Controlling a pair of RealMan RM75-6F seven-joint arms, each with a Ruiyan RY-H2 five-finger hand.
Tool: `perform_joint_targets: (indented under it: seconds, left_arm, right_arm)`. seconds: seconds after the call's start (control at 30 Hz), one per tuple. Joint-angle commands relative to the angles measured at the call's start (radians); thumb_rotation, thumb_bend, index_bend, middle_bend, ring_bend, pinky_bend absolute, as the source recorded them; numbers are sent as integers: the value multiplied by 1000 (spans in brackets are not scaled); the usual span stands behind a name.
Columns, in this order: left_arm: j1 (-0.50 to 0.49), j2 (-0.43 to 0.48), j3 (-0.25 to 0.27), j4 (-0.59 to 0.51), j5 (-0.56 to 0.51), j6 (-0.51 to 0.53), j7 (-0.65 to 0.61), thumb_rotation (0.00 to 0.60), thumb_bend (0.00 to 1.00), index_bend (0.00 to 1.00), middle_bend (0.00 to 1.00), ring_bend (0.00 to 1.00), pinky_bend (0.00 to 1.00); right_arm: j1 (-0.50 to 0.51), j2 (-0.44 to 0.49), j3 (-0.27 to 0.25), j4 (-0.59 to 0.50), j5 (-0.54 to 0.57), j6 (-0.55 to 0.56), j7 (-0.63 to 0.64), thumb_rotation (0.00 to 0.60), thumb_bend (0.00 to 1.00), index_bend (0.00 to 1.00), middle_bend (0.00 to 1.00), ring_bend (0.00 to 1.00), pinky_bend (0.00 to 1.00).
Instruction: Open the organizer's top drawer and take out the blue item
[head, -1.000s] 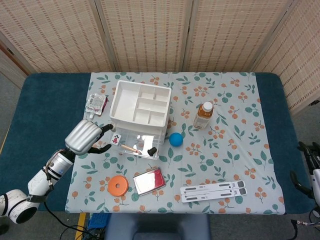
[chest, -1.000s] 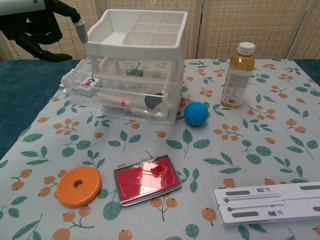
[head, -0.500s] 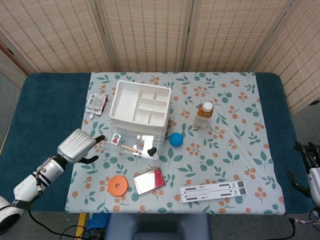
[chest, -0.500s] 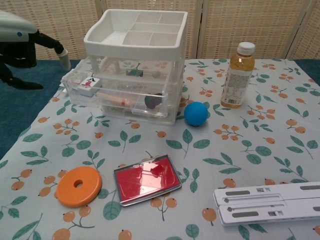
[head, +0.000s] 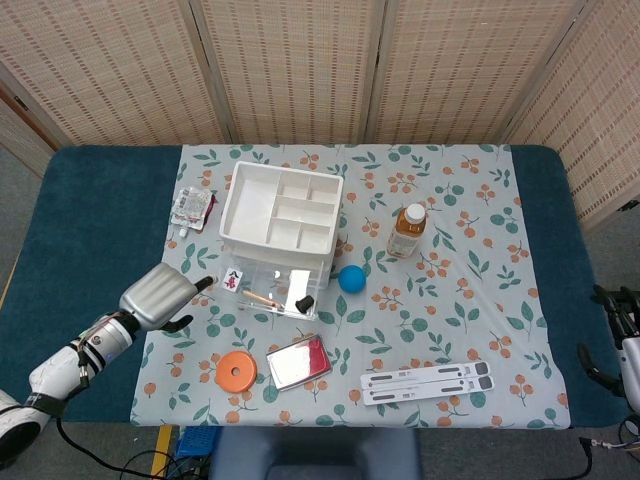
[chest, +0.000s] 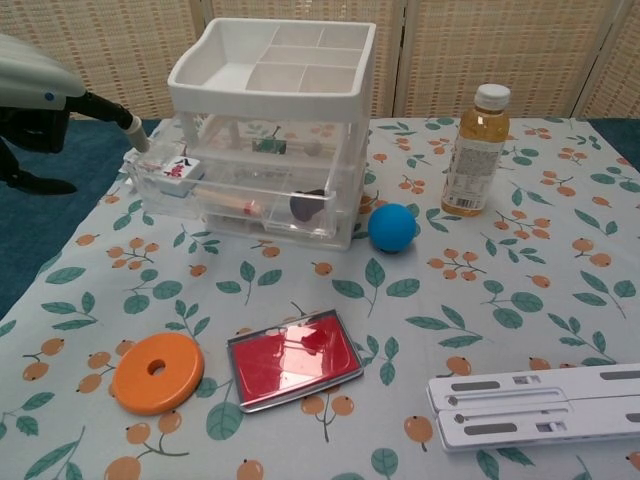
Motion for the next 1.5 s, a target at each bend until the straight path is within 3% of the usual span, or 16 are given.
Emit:
perform_joint_targets:
  seconds: [0.03, 0.4, 1.5]
  left_arm:
    - [-29, 10, 5, -18, -33, -28, 49, 600, 338, 201, 996, 1000, 1000]
    - [-59, 6, -1, -53, -95, 7, 115, 600, 337, 203, 1000, 1000, 1000]
    - [-222, -60, 106, -44, -332, -34, 329, 600, 337, 256, 1000, 1000, 1000]
  right_arm:
    - [-1, -1, 0, 3, 1, 1, 2, 600, 406, 47, 213, 97, 99]
    - [-7, -7, 0, 20, 6, 7, 21, 600, 406, 48, 213, 98, 99]
    - [-15, -13, 1, 39, 17, 5, 44, 600, 406, 48, 213, 99, 99]
